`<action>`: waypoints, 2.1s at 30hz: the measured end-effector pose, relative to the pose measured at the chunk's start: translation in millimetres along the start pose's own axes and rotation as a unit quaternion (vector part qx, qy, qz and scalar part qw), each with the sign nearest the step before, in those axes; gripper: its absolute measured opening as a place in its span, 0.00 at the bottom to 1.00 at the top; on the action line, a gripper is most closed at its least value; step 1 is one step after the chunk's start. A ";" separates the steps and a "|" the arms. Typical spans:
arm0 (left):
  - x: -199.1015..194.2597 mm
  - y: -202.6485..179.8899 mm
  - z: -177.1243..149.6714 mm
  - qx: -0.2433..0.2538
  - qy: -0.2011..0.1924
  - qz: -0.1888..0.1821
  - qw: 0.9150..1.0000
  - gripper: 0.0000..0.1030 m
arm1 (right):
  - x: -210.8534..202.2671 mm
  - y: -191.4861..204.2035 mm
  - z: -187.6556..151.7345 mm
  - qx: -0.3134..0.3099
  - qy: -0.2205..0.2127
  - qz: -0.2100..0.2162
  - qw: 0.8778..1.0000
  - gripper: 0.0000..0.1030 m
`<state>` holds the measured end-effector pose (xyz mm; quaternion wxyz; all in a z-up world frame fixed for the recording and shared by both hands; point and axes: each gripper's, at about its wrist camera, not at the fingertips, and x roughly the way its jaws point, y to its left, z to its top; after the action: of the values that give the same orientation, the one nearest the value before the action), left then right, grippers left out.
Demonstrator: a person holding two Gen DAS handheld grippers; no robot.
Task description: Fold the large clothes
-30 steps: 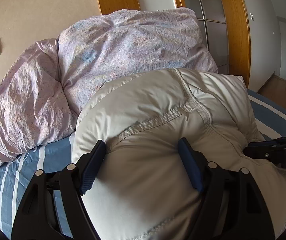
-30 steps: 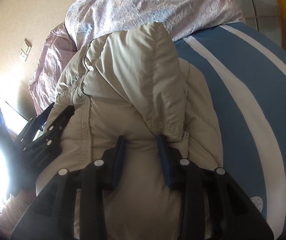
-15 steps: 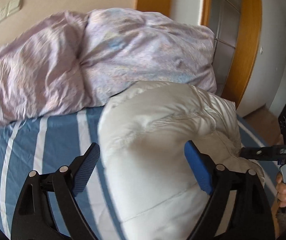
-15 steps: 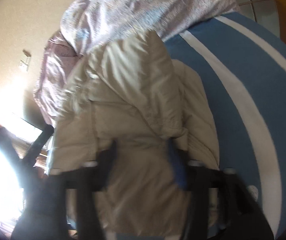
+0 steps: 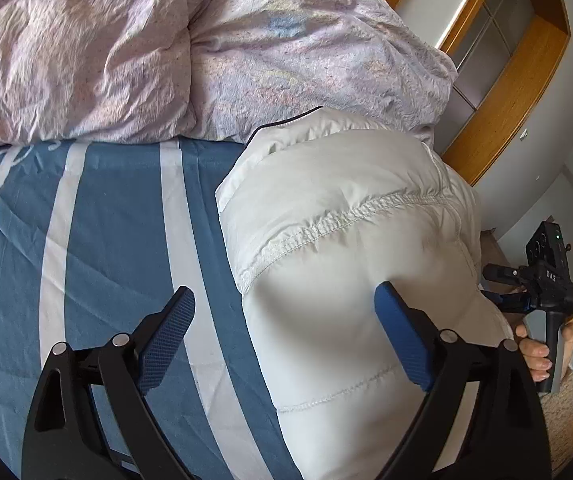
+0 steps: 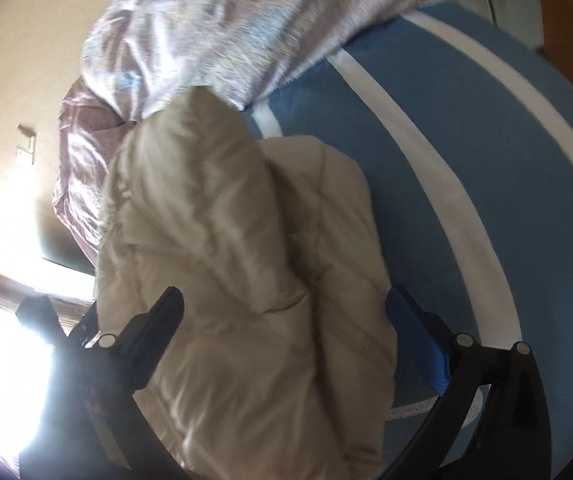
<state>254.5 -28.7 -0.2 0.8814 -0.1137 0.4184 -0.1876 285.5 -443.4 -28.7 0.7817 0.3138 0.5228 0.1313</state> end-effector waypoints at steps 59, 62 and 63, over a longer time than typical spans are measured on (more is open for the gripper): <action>45.9 10.3 -18.0 -0.121 0.050 -0.152 0.980 0.98 | 111.0 7.1 22.3 -0.042 0.134 0.172 0.975 0.98; 41.5 7.2 -18.0 -0.114 0.045 -0.150 0.981 0.94 | 111.0 8.6 18.2 -0.047 0.125 0.176 0.975 0.98; 39.7 6.5 -17.8 -0.112 0.044 -0.150 0.981 0.92 | 110.7 9.3 17.3 -0.048 0.122 0.180 0.975 0.96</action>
<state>265.2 -40.6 -41.3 0.8056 -0.2644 0.4536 -0.2747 348.6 -383.3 -99.9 0.6896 0.3462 0.5423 0.3325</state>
